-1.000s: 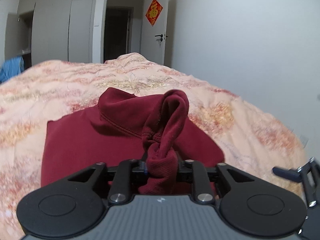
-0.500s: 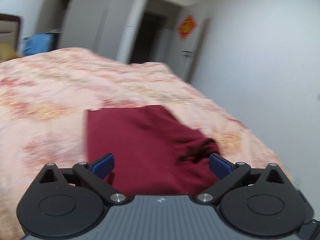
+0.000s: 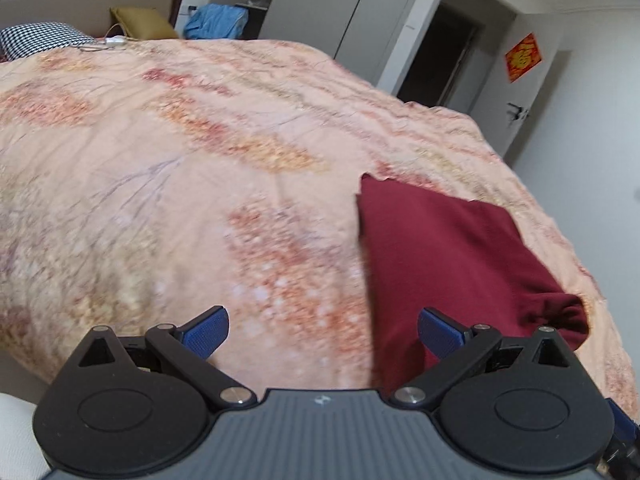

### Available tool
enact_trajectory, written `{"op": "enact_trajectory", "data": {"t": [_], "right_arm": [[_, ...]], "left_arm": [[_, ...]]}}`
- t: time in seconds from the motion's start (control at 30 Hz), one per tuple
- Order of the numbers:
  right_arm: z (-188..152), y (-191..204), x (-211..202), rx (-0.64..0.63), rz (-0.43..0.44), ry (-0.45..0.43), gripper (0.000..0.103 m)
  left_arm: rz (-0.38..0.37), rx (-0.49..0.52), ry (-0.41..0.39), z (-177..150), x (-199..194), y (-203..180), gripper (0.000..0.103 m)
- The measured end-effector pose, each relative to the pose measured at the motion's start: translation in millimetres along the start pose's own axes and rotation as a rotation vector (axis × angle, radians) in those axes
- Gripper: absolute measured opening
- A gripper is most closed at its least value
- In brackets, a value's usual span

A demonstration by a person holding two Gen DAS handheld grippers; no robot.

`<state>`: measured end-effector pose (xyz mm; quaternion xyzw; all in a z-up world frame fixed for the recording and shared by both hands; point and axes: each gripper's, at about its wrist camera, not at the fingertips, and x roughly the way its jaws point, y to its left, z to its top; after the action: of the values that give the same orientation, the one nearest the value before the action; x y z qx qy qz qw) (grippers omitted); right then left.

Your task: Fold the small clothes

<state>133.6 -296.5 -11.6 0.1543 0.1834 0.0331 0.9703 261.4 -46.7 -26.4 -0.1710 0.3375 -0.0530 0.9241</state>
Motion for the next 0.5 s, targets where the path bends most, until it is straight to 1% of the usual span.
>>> {"op": "enact_trajectory", "data": {"t": [0.07,0.17,0.23,0.3,0.43,0.5], "right_arm": [[0,5,2,-0.002,-0.003,0.001,0.103],[0,13,4,-0.037,0.028,0.01,0.103],[0,17,6,-0.038,0.055,0.012,0.103],[2,17,11,0.004,0.091,0.016,0.103],[4,8,27,0.141,0.147,0.042,0.101],[3,7,34,0.17,0.136,0.066,0.092]], "left_arm": [[0.008,-0.001,0.007,-1,0,2,0.103],[0.014,0.004,0.015,-3,1,2,0.103],[0.015,0.009,0.021,-4,3,1,0.103],[0.018,0.01,0.031,-6,7,2,0.103],[0.026,0.003,0.048,-9,11,5,0.103],[0.034,0.001,0.061,-11,15,7,0.103]]}}
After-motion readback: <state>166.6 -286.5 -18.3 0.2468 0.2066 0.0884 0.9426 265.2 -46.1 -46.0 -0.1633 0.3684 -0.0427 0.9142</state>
